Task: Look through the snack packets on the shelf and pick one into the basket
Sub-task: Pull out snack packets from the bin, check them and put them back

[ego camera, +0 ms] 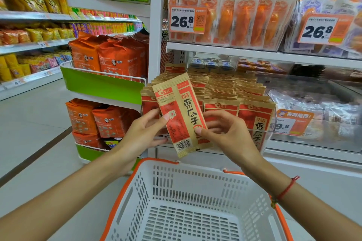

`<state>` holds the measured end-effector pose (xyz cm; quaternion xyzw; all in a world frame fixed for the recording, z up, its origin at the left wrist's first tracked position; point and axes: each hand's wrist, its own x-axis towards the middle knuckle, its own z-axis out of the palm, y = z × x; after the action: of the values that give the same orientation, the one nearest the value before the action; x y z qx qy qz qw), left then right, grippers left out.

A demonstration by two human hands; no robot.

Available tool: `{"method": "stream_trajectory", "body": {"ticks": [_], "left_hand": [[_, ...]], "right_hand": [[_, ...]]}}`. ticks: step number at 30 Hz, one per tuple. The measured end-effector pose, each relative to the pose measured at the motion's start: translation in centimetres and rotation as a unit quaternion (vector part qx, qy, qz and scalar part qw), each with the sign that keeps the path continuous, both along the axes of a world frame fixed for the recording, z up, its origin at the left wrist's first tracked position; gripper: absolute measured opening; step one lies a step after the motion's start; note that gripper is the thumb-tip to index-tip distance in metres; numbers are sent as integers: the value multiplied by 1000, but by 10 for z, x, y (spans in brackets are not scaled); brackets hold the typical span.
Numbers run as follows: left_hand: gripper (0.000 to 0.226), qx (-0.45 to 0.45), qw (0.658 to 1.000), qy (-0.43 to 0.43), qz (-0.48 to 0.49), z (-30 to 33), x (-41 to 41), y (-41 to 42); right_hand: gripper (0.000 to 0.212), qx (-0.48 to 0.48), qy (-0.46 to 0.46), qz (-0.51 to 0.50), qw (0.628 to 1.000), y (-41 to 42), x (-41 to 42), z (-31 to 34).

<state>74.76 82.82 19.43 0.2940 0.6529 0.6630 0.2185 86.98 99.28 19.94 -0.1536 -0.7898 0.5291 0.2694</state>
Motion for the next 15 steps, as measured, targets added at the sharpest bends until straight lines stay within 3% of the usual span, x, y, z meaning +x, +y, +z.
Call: {"method": "stream_trajectory", "body": {"ticks": [3, 9, 13, 15], "left_hand": [[29, 8, 1000, -21, 14, -2, 3, 1], [29, 21, 999, -9, 29, -1, 17, 7], [32, 34, 999, 5, 25, 0, 24, 8], [35, 28, 999, 22, 15, 3, 22, 7]], "right_hand": [[41, 84, 4, -42, 996, -4, 1, 0], [71, 241, -21, -28, 970, -23, 0, -7], [66, 235, -29, -30, 971, -21, -1, -5], [62, 170, -40, 8, 985, -16, 0, 1]]}}
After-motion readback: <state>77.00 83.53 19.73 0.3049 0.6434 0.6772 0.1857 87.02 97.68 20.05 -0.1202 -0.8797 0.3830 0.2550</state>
